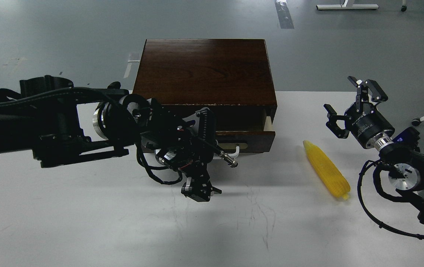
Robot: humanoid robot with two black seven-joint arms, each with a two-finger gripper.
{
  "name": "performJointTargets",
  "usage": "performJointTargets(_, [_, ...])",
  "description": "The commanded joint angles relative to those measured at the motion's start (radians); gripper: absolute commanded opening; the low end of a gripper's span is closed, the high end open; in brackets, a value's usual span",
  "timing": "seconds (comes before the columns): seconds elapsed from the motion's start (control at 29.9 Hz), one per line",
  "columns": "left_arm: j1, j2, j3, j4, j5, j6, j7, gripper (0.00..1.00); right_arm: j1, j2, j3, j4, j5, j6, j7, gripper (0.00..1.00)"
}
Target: Put corn in drawer with both arms
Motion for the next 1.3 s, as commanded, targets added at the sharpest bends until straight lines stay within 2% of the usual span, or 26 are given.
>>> performJointTargets(0.0, [0.0,0.016,0.002,-0.011,0.0,0.0,0.0,0.98,-0.002,0.0,0.0,0.0,0.0,0.0,0.0,1.0])
performJointTargets(0.2, [0.005,0.053,0.002,-0.069,0.0,0.0,0.0,0.98,-0.004,-0.008,0.005,0.0,0.0,0.0,0.0,1.0])
performJointTargets(0.6, [-0.034,0.074,-0.023,-0.069,0.0,0.0,0.0,0.98,-0.004,-0.012,0.005,0.0,0.0,0.0,0.0,1.0])
performJointTargets(0.8, [-0.048,0.174,-0.155,-0.062,-0.091,0.0,0.0,0.98,-0.004,-0.014,0.005,0.002,0.0,0.0,0.0,1.0])
performJointTargets(0.94, [-0.038,0.237,-0.236,-0.048,-0.337,0.0,0.0,0.98,-0.002,-0.015,0.005,0.003,0.0,0.0,0.0,1.0])
performJointTargets(1.14, [-0.037,0.359,-0.278,0.032,-1.034,0.0,0.0,0.98,-0.002,-0.017,0.006,0.002,0.0,0.002,0.0,1.0])
performJointTargets(1.27, [-0.037,0.424,-0.279,0.104,-1.368,0.0,0.0,0.98,-0.002,-0.017,0.008,0.002,0.0,0.0,0.0,1.0])
